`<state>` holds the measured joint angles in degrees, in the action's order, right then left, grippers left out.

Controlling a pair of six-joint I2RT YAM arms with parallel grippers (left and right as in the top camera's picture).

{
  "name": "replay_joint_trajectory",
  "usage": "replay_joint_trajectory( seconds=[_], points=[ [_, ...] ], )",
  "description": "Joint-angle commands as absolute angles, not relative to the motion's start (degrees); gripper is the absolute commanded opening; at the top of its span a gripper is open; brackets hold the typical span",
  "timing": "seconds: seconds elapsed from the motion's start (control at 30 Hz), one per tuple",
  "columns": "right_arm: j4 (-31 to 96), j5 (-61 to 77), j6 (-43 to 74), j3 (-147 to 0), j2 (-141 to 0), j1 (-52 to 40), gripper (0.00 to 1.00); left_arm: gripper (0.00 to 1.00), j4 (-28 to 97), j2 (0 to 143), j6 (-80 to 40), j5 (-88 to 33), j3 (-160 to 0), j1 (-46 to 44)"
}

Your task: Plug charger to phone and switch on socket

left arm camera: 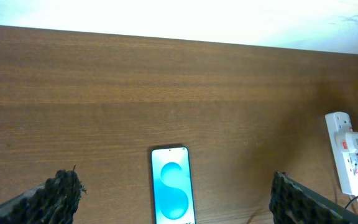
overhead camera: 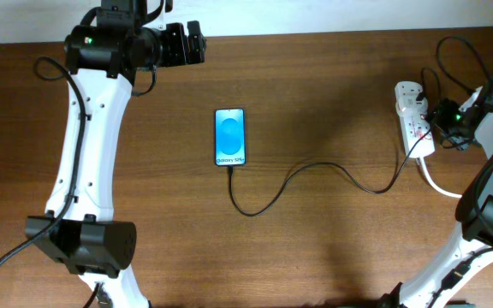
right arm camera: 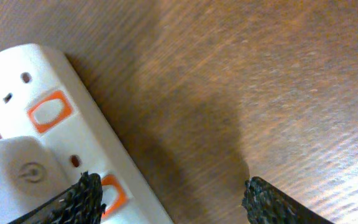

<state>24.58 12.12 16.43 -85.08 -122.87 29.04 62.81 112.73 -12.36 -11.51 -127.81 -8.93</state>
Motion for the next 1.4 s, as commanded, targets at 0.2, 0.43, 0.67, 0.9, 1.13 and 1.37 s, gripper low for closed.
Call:
replay_joint_trajectory(
  seconds=[0.2,0.43,0.67,0.9,1.13,1.37],
  points=[
    [26.76,13.08,16.6,-85.54,-126.54,26.94,0.75,1.0,62.67,112.71,-11.42,-11.07,-127.55,-8.82],
    [31.46,13.47,15.11,-85.52,-126.54,26.83,0.75,0.99,62.7,112.71,-11.42,-11.07,-127.57,-8.82],
    [34.28,7.44,12.45,-85.52,-126.54,23.57,0.75,0.99,62.67,112.71,-11.42,-11.09,-127.57,-8.82],
    [48.14,6.76,13.13,-102.1,-121.14,32.8,0.75,1.0,62.7,112.71,-11.42,-11.07,-127.57,-8.82],
    [74.87,15.84,7.05,-134.13,-112.53,35.51,0.75,0.99,62.7,112.71,-11.42,-11.07,-127.57,-8.82],
    [81.43,25.02,3.16,-140.18,-99.22,18.2,0.79,0.99,62.7,112.71,-11.42,-11.09,-127.57,-8.82]
  ],
)
